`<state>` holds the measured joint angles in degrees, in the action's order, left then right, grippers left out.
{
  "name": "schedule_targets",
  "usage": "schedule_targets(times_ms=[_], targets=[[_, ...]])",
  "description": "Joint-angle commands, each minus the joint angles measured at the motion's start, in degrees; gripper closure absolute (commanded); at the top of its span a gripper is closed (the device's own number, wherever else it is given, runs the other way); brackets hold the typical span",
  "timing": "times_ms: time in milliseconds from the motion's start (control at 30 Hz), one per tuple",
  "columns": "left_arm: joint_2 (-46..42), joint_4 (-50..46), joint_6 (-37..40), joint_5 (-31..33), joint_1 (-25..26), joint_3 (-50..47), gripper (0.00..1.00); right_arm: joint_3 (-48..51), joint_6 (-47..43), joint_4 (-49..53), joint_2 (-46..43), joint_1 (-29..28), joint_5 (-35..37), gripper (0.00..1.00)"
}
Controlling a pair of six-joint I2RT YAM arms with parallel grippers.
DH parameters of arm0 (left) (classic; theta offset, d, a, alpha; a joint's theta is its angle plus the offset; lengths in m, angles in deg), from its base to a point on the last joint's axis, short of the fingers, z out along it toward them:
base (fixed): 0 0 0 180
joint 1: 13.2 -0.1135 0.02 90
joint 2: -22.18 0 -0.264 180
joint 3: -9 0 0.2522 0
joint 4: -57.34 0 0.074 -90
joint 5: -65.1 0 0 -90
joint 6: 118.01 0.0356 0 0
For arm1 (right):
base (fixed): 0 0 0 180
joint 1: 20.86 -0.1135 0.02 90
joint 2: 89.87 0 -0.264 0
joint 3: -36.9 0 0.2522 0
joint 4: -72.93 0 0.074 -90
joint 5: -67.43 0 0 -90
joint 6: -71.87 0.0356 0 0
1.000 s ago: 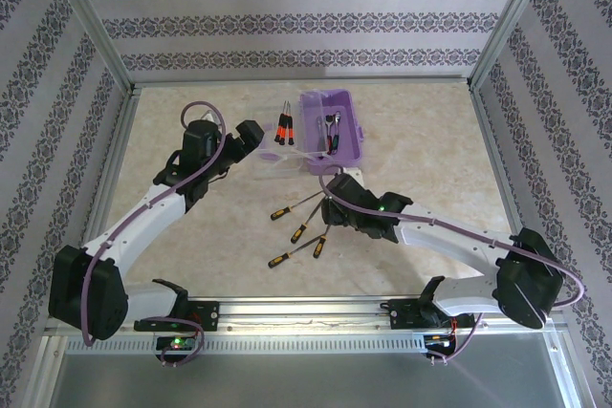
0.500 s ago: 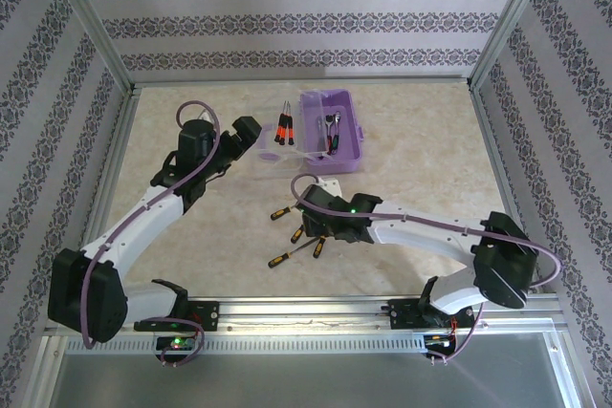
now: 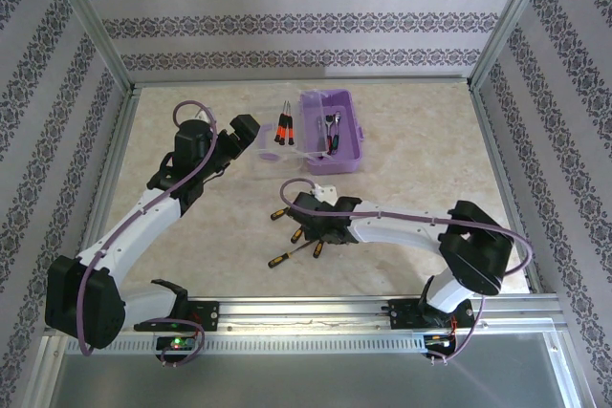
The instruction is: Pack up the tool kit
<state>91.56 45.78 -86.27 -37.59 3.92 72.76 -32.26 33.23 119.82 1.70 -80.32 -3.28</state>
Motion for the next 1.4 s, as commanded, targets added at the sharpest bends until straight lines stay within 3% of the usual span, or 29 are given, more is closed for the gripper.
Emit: schedule_targets(times_ms=[0,433,900,1367], targets=[[-0.15,2.75,-2.38,-0.43,-0.62,-1.45,0.0,1.94,1.64,-0.44,1.37,0.15,-1.91,0.41],[1.82,2.2,-2.03,-0.6,-0.64,-1.11,0.0,6.73,4.47,-6.76,1.99,-1.71,-7.97,0.5],[2.47,0.99,-0.56,1.05,-0.75,-0.85,0.0,12.32,6.97,-7.32,-2.54,-0.53,-3.5,0.64],[1.69,0.58,0.08,2.05,-1.06,-0.84,0.0,17.52,4.03,-6.65,-5.7,5.11,-2.09,0.72]])
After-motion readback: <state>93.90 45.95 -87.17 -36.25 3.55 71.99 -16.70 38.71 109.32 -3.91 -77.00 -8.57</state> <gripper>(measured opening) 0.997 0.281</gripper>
